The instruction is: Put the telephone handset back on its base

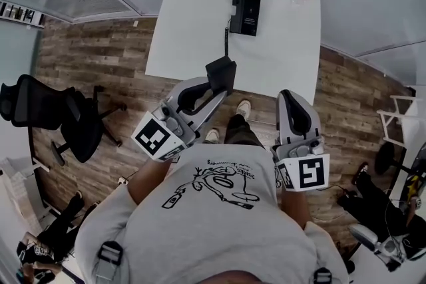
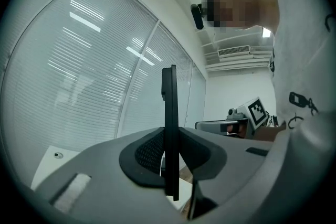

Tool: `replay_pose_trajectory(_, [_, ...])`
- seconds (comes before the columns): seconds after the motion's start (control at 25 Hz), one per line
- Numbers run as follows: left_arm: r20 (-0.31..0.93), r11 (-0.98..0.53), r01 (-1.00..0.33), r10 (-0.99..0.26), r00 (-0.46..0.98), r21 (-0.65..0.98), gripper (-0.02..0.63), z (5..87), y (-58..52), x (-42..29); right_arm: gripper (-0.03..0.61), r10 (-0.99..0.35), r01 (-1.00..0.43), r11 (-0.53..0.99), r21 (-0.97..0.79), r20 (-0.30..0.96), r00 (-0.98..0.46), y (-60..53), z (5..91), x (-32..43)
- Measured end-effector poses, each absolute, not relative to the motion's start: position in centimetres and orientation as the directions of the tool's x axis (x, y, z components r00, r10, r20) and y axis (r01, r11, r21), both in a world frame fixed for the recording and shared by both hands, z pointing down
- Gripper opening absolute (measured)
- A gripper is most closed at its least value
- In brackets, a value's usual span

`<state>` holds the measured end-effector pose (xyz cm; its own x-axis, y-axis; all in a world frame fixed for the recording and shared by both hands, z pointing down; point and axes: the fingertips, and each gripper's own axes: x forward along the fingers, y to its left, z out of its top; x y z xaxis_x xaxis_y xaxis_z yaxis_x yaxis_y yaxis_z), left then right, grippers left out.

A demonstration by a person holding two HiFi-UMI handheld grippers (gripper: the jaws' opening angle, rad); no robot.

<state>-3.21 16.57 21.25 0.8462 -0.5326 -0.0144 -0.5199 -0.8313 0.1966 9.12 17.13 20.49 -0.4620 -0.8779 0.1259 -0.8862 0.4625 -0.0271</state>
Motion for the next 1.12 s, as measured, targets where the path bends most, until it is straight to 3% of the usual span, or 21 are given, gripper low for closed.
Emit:
replay_pose_trajectory(0.68, [0.002,-0.819,-0.547,-0.555,0.832,0.174,0.074,20.7,7.5,5.6,0.011,-0.855,-0.862,0.505,-0.041,0.116,-0.506,7.6,20.8,18.1])
replay_pose_trajectory(1.12, [0.013,-0.806,-0.559,-0.567,0.823,0.194,0.074,21.5,4.3,6.0,0.011,-0.845,-0.856,0.514,-0.059,0.135,-0.517,4.2,21.8,18.6])
